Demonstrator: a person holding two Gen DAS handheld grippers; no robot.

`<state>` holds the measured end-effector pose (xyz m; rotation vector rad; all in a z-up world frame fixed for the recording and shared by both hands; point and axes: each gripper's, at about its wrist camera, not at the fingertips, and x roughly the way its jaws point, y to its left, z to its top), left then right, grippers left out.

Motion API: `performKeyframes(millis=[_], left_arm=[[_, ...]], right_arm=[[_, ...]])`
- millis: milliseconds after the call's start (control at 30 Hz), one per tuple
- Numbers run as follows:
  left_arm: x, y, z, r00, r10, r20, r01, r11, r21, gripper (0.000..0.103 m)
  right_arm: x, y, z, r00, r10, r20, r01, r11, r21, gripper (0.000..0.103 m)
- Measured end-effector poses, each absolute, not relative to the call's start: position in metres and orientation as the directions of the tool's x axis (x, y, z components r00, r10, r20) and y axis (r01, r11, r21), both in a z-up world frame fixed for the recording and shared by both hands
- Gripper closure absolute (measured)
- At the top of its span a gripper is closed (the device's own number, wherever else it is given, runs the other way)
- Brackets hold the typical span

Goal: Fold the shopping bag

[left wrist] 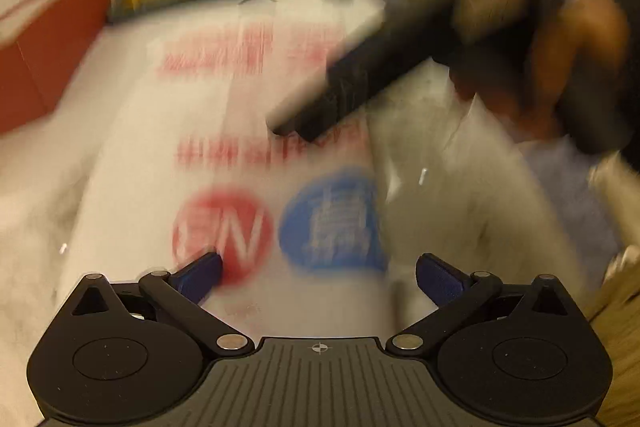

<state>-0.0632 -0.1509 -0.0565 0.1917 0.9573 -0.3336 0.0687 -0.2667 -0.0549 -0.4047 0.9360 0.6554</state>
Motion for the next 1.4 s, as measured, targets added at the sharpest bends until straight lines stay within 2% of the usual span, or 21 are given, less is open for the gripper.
performKeyframes(millis=[33,67,167,200,233,300,333,367,400,433,533,667,700,767,800,1000,1133,1267,1400], left_arm=[[-0.070,-0.155,-0.061,0.558,-0.188,-0.808,0.396,0.916,0.060,0.000],[-0.068,-0.153,-0.063,0.541,-0.215,-0.813,0.394,0.919,0.019,0.000],[-0.064,-0.147,-0.070,0.515,-0.275,-0.812,0.374,0.924,-0.076,0.000],[-0.063,-0.144,-0.072,0.519,-0.283,-0.806,0.362,0.928,-0.093,0.000],[-0.062,-0.142,-0.074,0.524,-0.290,-0.801,0.351,0.930,-0.107,0.000],[-0.060,-0.140,-0.077,0.537,-0.292,-0.791,0.356,0.929,-0.102,0.000],[-0.059,-0.140,-0.079,0.543,-0.292,-0.788,0.358,0.929,-0.097,0.000],[-0.059,-0.142,-0.083,0.539,-0.280,-0.795,0.366,0.927,-0.078,0.000],[-0.059,-0.144,-0.088,0.535,-0.268,-0.801,0.375,0.925,-0.060,0.000],[-0.058,-0.146,-0.093,0.531,-0.256,-0.808,0.383,0.923,-0.041,0.000],[-0.058,-0.151,-0.106,0.521,-0.221,-0.824,0.403,0.915,0.009,0.000],[-0.060,-0.138,-0.098,0.559,-0.248,-0.791,0.303,0.949,-0.083,0.000],[-0.061,-0.137,-0.097,0.559,-0.240,-0.794,0.298,0.951,-0.078,0.000],[-0.062,-0.136,-0.097,0.557,-0.225,-0.799,0.288,0.955,-0.068,0.000],[-0.063,-0.135,-0.096,0.558,-0.219,-0.801,0.282,0.957,-0.065,0.000],[-0.067,-0.114,-0.079,0.579,-0.216,-0.786,0.249,0.965,-0.081,0.000],[-0.056,-0.100,-0.080,0.573,-0.166,-0.803,0.268,0.963,-0.008,0.000],[-0.041,-0.079,-0.075,0.558,-0.189,-0.808,0.298,0.955,-0.018,0.000],[-0.024,-0.066,-0.074,0.539,-0.192,-0.820,0.334,0.942,-0.001,0.000]], right_arm=[[0.067,-0.269,-0.049,0.412,0.374,-0.831,-0.665,0.747,0.007,0.020],[0.065,-0.270,-0.043,0.402,0.409,-0.819,-0.655,0.753,0.055,0.020],[0.052,-0.267,-0.040,0.426,0.384,-0.819,-0.677,0.736,-0.007,0.019],[0.051,-0.265,-0.049,0.421,0.329,-0.845,-0.683,0.728,-0.057,0.019],[0.051,-0.262,-0.058,0.415,0.269,-0.869,-0.689,0.717,-0.108,0.016],[0.061,-0.271,-0.064,0.387,0.304,-0.870,-0.664,0.747,-0.035,0.004],[0.063,-0.269,-0.063,0.376,0.289,-0.880,-0.673,0.738,-0.045,0.004],[0.066,-0.266,-0.062,0.366,0.272,-0.890,-0.684,0.727,-0.059,0.009],[0.068,-0.265,-0.056,0.368,0.286,-0.885,-0.693,0.719,-0.056,0.020],[0.070,-0.264,-0.050,0.371,0.302,-0.878,-0.702,0.710,-0.052,0.022],[0.088,-0.266,-0.033,0.447,0.335,-0.829,-0.688,0.721,-0.080,0.012],[0.123,-0.267,-0.051,0.434,0.197,-0.879,-0.662,0.732,-0.163,0.015],[0.125,-0.272,-0.054,0.432,0.196,-0.880,-0.647,0.747,-0.152,0.007],[0.129,-0.288,-0.061,0.412,0.212,-0.886,-0.579,0.812,-0.076,0.000],[0.130,-0.296,-0.064,0.402,0.221,-0.888,-0.541,0.840,-0.036,0.000],[0.093,-0.309,-0.065,0.388,0.210,-0.897,-0.559,0.828,-0.048,0.000],[0.067,-0.313,-0.063,0.373,0.185,-0.909,-0.534,0.844,-0.047,0.000],[0.035,-0.308,-0.061,0.366,0.168,-0.915,-0.513,0.857,-0.048,0.000],[0.008,-0.294,-0.060,0.382,0.128,-0.915,-0.422,0.905,-0.049,0.000]])
